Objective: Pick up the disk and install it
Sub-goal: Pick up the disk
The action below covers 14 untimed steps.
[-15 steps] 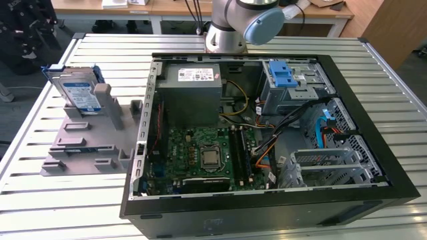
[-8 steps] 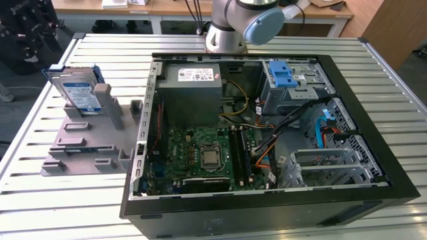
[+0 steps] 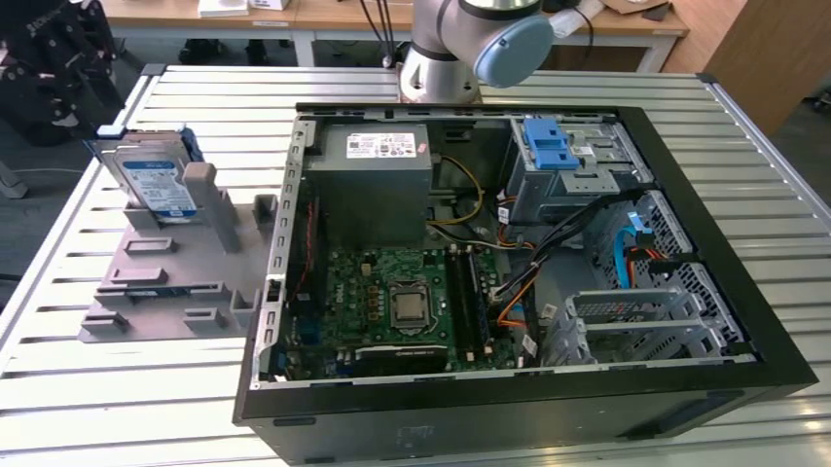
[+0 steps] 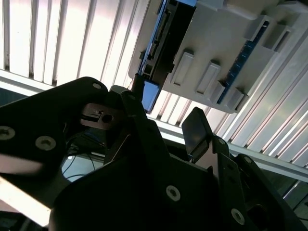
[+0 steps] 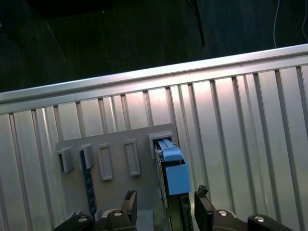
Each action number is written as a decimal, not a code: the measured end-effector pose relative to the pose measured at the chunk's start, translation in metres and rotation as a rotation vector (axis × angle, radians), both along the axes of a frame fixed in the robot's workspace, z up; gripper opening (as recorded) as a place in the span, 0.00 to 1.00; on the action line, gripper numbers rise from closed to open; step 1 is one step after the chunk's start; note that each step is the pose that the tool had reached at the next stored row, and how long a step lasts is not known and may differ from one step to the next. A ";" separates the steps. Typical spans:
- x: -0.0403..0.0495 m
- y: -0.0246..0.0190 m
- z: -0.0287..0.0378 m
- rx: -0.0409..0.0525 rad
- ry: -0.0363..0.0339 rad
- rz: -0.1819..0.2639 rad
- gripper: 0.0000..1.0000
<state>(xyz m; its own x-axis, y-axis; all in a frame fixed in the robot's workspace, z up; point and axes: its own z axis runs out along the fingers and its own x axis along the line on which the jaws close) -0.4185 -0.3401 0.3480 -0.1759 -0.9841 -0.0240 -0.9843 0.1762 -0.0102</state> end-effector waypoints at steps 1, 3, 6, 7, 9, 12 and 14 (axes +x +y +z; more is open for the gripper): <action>0.0000 0.0000 -0.0007 -0.0001 0.0000 0.000 0.59; -0.0002 0.0000 -0.0019 -0.0001 0.0000 0.001 0.59; -0.0004 0.0000 -0.0031 -0.0002 0.0000 0.005 0.59; -0.0005 0.0000 -0.0035 -0.0003 -0.0001 0.012 0.59; -0.0005 0.0000 -0.0044 -0.0004 0.0000 0.038 0.59; -0.0010 0.0003 -0.0063 -0.0012 0.0000 0.051 0.59; -0.0011 0.0012 -0.0075 -0.0028 0.0000 0.051 0.59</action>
